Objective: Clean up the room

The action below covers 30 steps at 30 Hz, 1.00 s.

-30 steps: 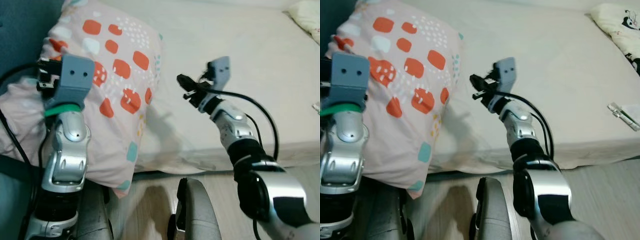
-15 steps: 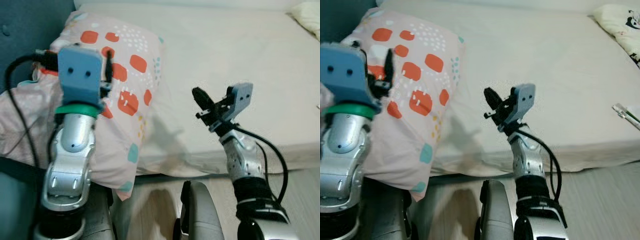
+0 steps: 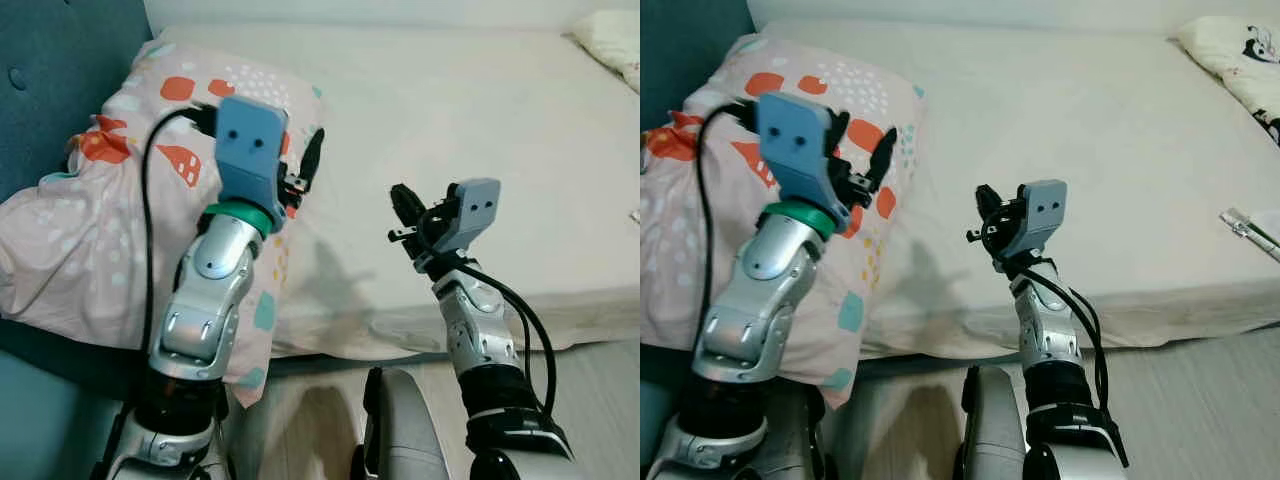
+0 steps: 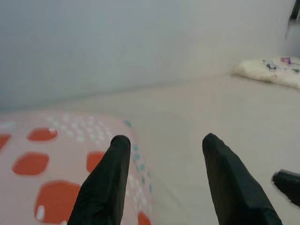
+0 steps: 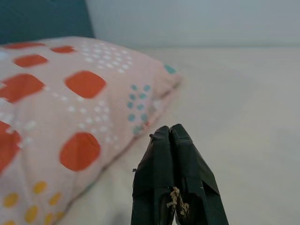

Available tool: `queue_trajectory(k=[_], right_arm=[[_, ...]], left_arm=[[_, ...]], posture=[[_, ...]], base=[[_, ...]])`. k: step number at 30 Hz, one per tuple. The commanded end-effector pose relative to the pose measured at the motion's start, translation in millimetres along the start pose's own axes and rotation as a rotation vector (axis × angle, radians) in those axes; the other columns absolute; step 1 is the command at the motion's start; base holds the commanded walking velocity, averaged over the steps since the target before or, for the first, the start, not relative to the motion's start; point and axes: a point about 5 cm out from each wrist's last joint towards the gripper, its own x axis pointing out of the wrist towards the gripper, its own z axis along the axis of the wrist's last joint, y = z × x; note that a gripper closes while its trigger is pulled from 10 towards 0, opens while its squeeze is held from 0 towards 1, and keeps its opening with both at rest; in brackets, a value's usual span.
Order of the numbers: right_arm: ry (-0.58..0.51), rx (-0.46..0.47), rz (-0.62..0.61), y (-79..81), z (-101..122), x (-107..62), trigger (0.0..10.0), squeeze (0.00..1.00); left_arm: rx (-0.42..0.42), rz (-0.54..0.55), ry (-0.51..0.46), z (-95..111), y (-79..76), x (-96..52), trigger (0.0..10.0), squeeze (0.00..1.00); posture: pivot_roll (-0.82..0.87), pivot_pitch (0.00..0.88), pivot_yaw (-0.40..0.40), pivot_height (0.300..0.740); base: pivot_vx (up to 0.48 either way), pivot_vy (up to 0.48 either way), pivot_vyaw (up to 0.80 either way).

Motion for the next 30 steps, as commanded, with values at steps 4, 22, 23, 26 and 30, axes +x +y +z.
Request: queue_trajectory(k=[4,22,23,26,30], right_arm=[[0.023,-0.032,-0.016,-2.3,-0.6,-6.8,10.0,0.0],[0.031,-0.048,-0.038,-4.5,0.1,-7.1,10.0,0.0],[0.033,-0.048,-0.037,-4.6,-0.1,-7.4,10.0,0.0],[0.035,-0.048,-0.037,-4.3,-0.4,-7.4,10.0,0.0],[0.038,-0.049,-0.038,-4.4,-1.1,-7.6,10.0,0.0]], left_arm=[[-0.026,-0.007,0.007,-5.5,-3.5,-1.2,10.0,0.0],[-0.027,-0.032,-0.011,-7.8,-15.9,6.7,10.0,0.0],[-0.026,-0.033,-0.011,-8.0,-16.7,7.0,10.0,0.0],[-0.02,-0.038,-0.015,-8.3,-18.0,7.9,10.0,0.0],[-0.016,-0.041,-0.019,-8.9,-19.2,9.3,10.0,0.0]], posture=[[0.04,0.0,-0.032,0.593],[0.03,0.0,-0.032,0.653],[0.03,0.0,-0.032,0.658],[0.02,0.0,-0.031,0.668],[0.02,0.0,-0.03,0.688]], base=[[0.0,0.0,0.0],[0.0,0.0,0.0],[0.0,0.0,0.0],[0.0,0.0,0.0],[0.0,0.0,0.0]])
